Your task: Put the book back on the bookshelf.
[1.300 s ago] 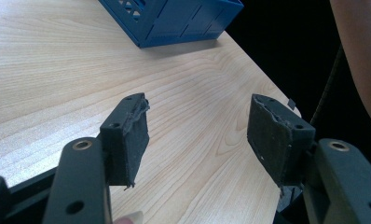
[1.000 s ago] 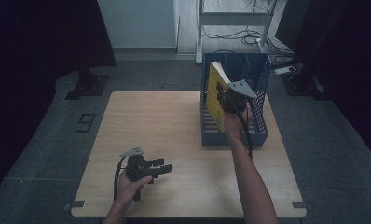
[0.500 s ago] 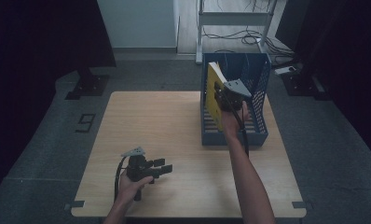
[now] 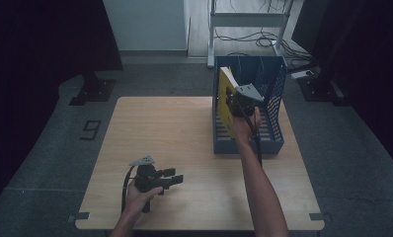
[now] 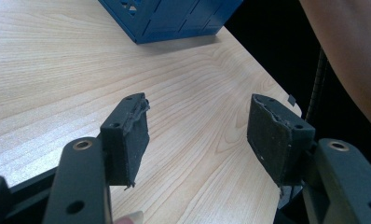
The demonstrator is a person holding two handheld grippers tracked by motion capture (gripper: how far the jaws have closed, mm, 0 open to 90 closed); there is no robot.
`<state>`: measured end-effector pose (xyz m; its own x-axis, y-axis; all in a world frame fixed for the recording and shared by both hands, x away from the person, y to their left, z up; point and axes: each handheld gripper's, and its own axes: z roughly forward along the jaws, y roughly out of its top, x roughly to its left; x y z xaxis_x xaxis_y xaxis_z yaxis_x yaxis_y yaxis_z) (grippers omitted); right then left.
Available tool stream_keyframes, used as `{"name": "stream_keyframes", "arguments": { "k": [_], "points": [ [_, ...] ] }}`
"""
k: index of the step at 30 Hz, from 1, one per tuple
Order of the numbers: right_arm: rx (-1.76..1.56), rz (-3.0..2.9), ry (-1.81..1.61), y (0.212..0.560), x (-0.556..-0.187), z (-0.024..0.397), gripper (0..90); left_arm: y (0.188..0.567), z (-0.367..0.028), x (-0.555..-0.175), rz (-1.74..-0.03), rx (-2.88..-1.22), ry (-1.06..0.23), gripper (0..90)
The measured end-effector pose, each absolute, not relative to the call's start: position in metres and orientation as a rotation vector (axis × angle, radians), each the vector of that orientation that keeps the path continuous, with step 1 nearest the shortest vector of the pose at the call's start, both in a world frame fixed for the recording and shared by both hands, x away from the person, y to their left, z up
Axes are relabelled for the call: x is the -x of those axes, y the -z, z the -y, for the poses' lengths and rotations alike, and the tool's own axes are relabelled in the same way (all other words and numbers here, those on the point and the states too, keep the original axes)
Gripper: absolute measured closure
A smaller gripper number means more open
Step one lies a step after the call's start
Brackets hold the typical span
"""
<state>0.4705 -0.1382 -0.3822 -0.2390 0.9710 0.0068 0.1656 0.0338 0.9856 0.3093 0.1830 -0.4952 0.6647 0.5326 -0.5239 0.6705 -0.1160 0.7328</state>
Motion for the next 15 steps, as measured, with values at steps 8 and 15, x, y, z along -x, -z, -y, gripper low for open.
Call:
{"name": "stream_keyframes", "arguments": {
  "k": [8,15],
  "points": [
    [-1.219,-1.532,-1.26,0.395,-0.482,0.133,74.5,0.497,-0.187,-0.311,-0.976,-1.776,0.154,38.2],
    [-1.231,-1.538,-1.254,0.401,-0.488,0.131,74.5,0.498,-0.188,-0.312,-0.982,-1.774,0.154,38.2]
  ]
}}
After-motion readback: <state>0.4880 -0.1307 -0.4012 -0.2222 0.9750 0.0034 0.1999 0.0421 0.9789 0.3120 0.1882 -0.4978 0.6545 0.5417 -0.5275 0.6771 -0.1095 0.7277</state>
